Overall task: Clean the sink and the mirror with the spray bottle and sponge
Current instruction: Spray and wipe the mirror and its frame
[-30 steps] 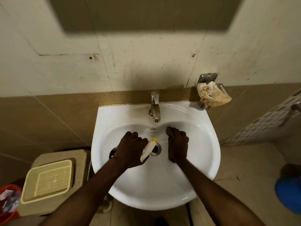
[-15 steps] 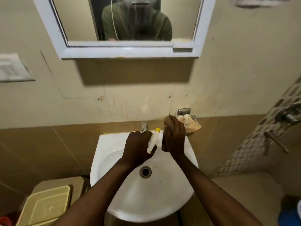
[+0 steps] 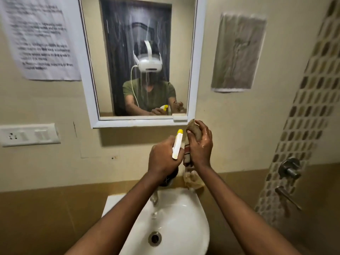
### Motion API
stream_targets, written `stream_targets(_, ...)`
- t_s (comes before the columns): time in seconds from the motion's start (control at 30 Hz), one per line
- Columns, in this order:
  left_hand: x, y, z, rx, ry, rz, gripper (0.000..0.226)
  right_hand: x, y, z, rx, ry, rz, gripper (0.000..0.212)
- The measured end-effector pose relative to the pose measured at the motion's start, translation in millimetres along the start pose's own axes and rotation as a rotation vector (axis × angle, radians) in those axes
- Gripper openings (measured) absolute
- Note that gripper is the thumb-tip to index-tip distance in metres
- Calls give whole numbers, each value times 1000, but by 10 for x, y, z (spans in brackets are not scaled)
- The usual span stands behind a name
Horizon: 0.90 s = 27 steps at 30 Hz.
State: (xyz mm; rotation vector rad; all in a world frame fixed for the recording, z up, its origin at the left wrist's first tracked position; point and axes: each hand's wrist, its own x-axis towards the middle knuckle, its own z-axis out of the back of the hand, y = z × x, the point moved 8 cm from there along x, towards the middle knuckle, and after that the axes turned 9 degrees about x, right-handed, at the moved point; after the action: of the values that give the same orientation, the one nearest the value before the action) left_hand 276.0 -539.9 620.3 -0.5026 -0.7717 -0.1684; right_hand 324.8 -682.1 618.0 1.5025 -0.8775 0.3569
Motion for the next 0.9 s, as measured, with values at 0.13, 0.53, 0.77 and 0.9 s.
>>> stream_targets(0.13, 225, -328, 168, -50, 1, -44, 11, 354, 411, 147, -45, 7, 136, 35)
stream_targets(0.53, 1868, -944, 463, -149, -87, -50, 22, 2077, 1068, 231, -129, 12, 508, 34)
stream_targets(0.77, 2695, -1184, 631, -117, -200, -17, 37, 3157, 1317, -62, -175, 70, 655, 32)
stream_targets(0.9, 2938, -1256, 754, -144, -237, -23, 25, 3462, 1491, -277, -165, 63, 716, 31)
